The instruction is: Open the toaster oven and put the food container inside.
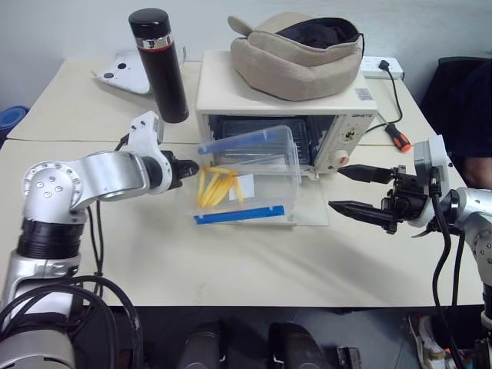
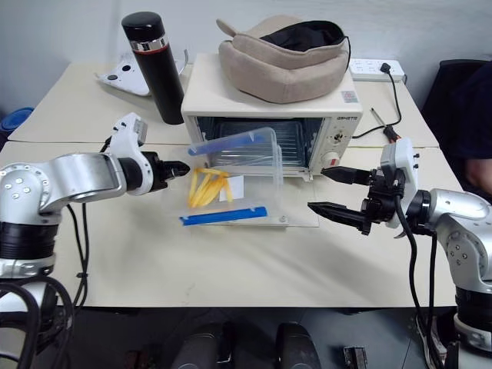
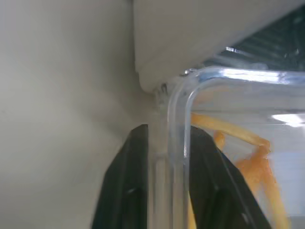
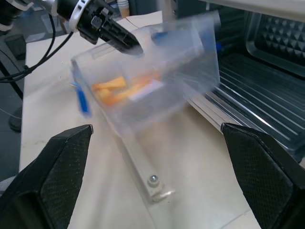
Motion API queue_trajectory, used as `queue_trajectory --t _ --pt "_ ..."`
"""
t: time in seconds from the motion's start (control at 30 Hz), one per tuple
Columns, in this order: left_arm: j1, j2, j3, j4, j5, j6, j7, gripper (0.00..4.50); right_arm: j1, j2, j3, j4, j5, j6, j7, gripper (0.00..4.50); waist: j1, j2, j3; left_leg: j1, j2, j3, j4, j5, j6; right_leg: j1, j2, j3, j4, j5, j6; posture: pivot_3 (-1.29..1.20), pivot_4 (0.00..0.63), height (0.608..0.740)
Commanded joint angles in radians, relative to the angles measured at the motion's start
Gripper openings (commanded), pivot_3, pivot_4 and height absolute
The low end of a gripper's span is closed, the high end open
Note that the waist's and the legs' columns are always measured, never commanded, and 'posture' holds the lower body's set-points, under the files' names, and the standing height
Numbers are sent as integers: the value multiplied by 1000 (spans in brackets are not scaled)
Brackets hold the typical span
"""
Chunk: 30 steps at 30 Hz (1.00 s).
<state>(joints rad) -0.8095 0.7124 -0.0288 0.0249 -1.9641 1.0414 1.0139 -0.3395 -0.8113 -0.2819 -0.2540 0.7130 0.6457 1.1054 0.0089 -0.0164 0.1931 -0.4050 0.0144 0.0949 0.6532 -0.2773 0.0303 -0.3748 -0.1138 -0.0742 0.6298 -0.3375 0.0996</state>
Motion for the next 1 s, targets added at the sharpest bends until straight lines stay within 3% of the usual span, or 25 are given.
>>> queue_trajectory --t 0.03,0.13,0.33,0.53,0.57,0.63,0.77,0.9,0.97,1.0 --pt "-21 -46 15 2 -8 -25 34 2406 4 -7 -26 -23 1 -28 -25 4500 6 0 0 0 0 0 0 0 0 0 0 0 0 0 0 0 150 740" --pt "9 -65 51 -14 -8 -37 30 3257 15 -5 -31 -31 8 -27 -44 4500 10 0 0 0 0 0 0 0 0 0 1 0 0 0 0 0 150 740" --pt "64 -26 122 -80 -8 -13 -102 3257 29 -13 -30 -36 11 -28 -63 4500 13 0 0 0 0 0 0 0 0 0 1 0 0 0 0 0 150 740" --pt "149 107 273 -164 125 10 -556 3257 1 -14 -12 -40 41 3 -66 4500 10 0 0 0 0 1 -1 1 -1 0 3 0 0 0 0 0 150 740" --pt "168 126 301 -180 177 4 -666 3287 -3 -14 -9 -42 56 16 -62 4320 11 0 0 0 0 1 -1 1 -1 0 4 0 -1 0 0 0 150 740" --pt "217 152 367 -215 261 -17 -883 2890 -6 -14 2 -52 82 44 -54 3904 12 0 0 0 0 1 -1 1 -1 0 5 0 -1 0 0 0 150 740" --pt "382 259 414 -362 423 6 -1335 1830 -5 -5 41 -77 92 56 -41 2631 11 0 0 0 0 2 -3 0 -1 -1 6 0 -2 0 0 0 150 740" --pt "531 340 398 -449 599 -38 -1590 625 3 9 89 -98 101 62 -29 1257 8 0 0 1 1 3 -5 0 -2 -2 3 1 -3 0 -1 0 150 740" --pt "625 398 343 -522 766 -109 -1712 31 16 13 140 -124 92 63 -17 572 8 0 0 1 1 3 -5 0 -2 -2 3 1 -3 -1 -1 0 150 740" --pt "656 415 316 -545 837 -145 -1749 0 22 12 169 -134 75 55 -12 273 7 0 0 1 1 3 -5 0 -2 -2 2 1 -3 -1 -1 0 150 740"
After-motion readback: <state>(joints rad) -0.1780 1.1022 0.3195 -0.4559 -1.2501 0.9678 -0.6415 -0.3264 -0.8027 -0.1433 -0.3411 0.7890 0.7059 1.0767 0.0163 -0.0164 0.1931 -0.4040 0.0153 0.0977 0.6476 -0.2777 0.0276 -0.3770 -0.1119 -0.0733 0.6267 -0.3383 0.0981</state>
